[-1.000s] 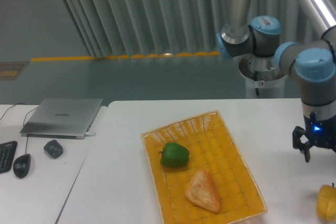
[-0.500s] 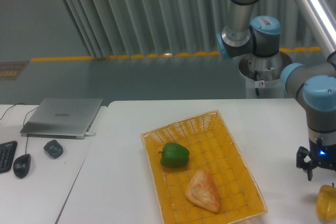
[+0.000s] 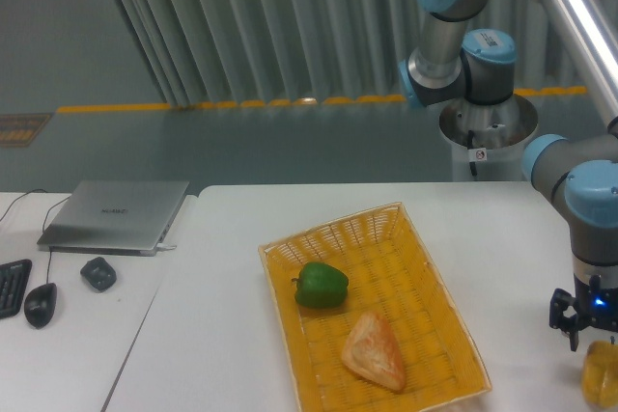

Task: Place the yellow pepper in a basket
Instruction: 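Close the gripper around the yellow pepper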

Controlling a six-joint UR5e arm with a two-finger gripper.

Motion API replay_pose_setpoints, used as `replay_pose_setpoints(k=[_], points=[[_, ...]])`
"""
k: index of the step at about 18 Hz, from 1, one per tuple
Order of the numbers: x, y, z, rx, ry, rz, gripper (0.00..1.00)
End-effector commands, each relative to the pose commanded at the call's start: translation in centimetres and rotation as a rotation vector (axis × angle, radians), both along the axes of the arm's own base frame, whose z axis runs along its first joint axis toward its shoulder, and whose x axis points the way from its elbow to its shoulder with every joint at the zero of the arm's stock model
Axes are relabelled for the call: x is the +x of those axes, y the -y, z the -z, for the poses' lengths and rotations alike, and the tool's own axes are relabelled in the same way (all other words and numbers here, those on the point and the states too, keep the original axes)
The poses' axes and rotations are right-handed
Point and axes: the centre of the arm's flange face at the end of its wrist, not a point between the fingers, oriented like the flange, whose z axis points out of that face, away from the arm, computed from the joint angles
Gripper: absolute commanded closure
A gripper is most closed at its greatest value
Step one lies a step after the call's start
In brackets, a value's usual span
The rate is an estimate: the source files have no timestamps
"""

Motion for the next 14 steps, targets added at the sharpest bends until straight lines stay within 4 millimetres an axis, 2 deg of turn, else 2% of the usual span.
replay_pose_setpoints(k=[8, 9, 10, 11, 14], points=[[-0.5, 0.8, 1.2, -0.014, 0.015, -0.013, 0.00], [-0.5, 0.8, 1.2, -0.013, 0.015, -0.016, 0.05], [-0.3, 0.9, 1.0, -0.014, 0.015, -0.010, 0.17], [-0.2, 1.0, 1.3, -0.017, 0.020, -0.016, 0.23], [0.0, 0.9, 1.4, -0.018, 0.022, -0.023, 0.57]])
